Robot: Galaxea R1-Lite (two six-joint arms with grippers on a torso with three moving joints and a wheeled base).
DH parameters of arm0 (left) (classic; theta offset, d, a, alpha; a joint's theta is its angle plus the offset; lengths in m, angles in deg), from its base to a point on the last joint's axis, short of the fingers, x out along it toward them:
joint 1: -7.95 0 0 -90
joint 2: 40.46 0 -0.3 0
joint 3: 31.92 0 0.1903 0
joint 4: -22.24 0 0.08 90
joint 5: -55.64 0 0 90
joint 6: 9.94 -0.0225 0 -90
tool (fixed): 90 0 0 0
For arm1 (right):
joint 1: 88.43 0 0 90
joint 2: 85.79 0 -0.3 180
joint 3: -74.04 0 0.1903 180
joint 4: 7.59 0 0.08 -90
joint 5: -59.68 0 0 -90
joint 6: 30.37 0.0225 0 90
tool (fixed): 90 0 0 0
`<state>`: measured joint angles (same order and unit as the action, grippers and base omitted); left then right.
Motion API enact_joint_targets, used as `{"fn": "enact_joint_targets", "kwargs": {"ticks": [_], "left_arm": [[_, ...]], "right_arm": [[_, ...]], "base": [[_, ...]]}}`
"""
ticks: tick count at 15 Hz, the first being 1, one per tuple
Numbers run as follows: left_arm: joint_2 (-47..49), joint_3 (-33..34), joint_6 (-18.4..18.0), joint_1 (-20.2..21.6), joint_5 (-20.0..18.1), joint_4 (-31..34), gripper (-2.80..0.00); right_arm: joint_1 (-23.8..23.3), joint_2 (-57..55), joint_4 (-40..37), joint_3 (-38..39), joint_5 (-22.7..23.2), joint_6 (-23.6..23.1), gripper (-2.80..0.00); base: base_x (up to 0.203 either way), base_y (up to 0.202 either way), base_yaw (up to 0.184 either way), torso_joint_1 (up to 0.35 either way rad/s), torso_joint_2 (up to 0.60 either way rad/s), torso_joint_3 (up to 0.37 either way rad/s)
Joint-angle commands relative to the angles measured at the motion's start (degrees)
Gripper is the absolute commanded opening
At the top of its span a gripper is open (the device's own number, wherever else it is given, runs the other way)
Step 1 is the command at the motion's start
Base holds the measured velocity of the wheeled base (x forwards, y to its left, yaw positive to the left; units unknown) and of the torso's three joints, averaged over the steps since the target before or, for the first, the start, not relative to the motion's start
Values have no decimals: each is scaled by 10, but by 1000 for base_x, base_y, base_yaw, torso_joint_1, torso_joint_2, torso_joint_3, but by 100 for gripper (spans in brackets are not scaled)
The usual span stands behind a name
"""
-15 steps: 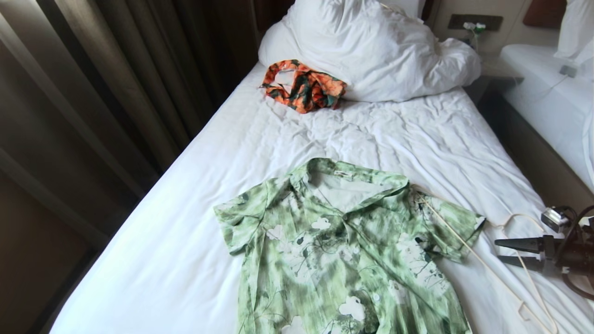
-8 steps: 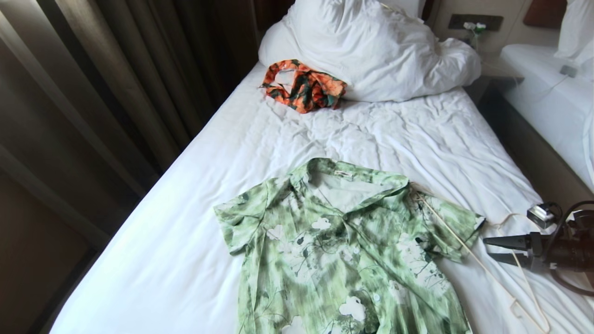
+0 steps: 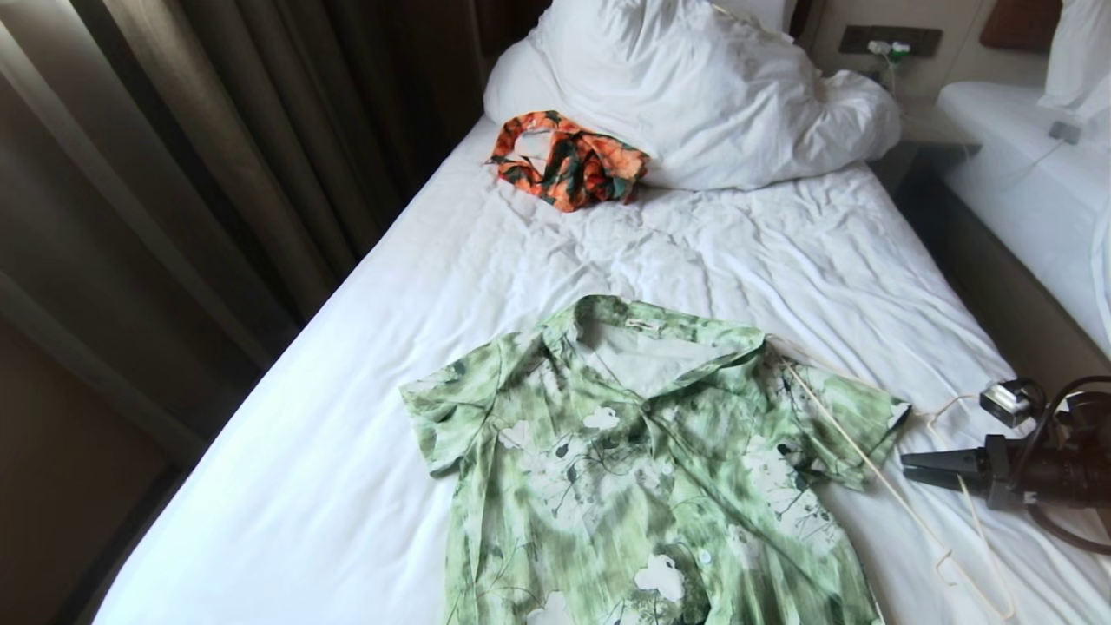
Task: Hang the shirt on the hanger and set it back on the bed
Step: Lift the shirt and hanger
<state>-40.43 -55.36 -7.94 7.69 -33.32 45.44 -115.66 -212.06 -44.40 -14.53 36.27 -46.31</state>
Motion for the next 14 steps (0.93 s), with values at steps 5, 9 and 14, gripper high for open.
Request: {"fn": "enact_joint_targets", "kwargs": {"ticks": [5,9,14], "left_arm": [[0,0,0,0,0,0,-280],[0,0,0,0,0,0,-280],[0,0,0,0,0,0,-280]], "right_arm": [[-20,46,-3,2,4,-1,-280],[-22,107,-3,14,-13,-3,-280],[-22,192,-18,12,-19,-5,-280]], "base": [[0,0,0,0,0,0],[0,0,0,0,0,0],[0,0,0,0,0,0]]}}
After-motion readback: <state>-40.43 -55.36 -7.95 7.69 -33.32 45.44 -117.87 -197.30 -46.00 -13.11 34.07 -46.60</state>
